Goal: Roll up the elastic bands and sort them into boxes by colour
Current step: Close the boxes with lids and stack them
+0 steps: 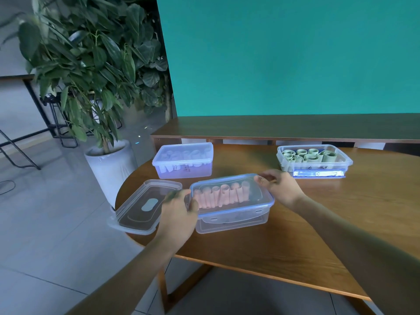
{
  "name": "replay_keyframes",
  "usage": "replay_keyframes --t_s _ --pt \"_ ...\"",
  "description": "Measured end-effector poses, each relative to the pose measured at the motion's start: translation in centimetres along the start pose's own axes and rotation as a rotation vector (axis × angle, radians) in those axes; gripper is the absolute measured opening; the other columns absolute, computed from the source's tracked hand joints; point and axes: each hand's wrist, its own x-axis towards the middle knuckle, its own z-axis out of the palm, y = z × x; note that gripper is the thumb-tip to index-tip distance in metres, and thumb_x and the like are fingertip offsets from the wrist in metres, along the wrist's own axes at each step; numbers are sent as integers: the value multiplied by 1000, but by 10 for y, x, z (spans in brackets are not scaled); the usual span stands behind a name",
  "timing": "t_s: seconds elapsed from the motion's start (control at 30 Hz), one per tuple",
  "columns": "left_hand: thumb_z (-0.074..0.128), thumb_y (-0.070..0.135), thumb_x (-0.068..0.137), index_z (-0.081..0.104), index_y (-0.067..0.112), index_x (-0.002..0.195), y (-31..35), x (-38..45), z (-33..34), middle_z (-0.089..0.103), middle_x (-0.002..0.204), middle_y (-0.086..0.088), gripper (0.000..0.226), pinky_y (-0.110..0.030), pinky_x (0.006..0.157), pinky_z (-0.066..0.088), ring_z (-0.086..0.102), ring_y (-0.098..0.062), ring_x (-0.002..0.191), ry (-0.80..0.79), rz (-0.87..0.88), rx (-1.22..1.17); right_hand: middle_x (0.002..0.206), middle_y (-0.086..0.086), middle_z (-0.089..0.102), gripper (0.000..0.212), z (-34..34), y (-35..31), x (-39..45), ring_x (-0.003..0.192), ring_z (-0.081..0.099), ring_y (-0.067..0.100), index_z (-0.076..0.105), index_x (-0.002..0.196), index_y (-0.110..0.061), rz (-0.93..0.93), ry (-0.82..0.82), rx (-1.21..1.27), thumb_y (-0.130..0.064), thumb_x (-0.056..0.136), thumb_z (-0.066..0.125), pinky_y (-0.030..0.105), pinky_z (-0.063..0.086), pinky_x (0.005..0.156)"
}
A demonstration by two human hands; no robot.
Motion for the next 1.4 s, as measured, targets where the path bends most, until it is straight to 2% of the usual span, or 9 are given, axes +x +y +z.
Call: replay_keyframes --t_s 0.13,0.27,0.7,0.87,0.97,1.03,1.17,1.27,1.4 --pt "59 32 97 60 15 124 -3 1 1 61 111 1 31 -3 56 33 54 -7 92 -18 4 -4 107 -2 70 41 0 0 4 101 64 14 70 121 -13 4 -14 -5 -43 94 68 12 44 71" --pt "59 27 97 61 13 122 -3 3 4 58 107 3 28 -6 63 33 53 -8 94 17 13 -25 112 -1 71 41 0 -3 8 100 63 11 70 123 -12 -1 -25 -25 -42 94 68 4 40 67" --pt "58 30 98 60 14 129 -5 9 8 59 113 -1 35 -6 64 33 53 -9 97 13 16 9 98 -2 73 26 4 -9 17 92 64 15 76 111 -17 14 -9 -112 -35 98 63 18 43 69" --pt "59 31 98 58 15 128 -7 11 8 60 111 0 34 -20 75 50 58 -12 101 -26 8 -13 103 -2 71 27 4 -10 17 96 64 18 73 113 -19 43 -41 -150 -37 99 59 22 44 74" --pt "59 31 98 57 17 123 -7 13 7 59 107 1 29 -30 77 60 61 -14 99 -57 21 -9 91 -2 67 28 3 -9 16 83 59 16 72 110 -16 71 -68 -134 -38 100 57 21 43 64" --pt "57 31 98 57 18 122 -6 16 6 58 107 0 27 -32 77 60 61 -14 97 -81 18 12 90 0 67 29 3 -9 15 80 58 15 72 110 -16 80 -71 -110 -38 101 57 22 44 63" --pt "55 32 97 57 17 119 -3 24 3 57 108 -2 27 -39 79 59 59 -20 102 -120 37 50 96 3 70 29 2 -9 13 86 63 19 69 113 -17 92 -101 -86 -39 102 53 24 47 67" --pt "55 30 96 57 15 121 2 31 3 56 115 -3 29 -41 86 56 55 -22 110 -122 71 94 87 -4 64 23 1 -12 13 80 58 15 66 101 -21 83 -130 -158 -38 103 50 21 41 62" --pt "50 38 100 44 19 143 11 40 7 48 141 -2 47 -39 100 45 44 -22 131 -211 85 117 97 1 70 25 6 -19 17 89 63 22 71 101 -17 78 -98 -149 -38 99 58 23 47 66"
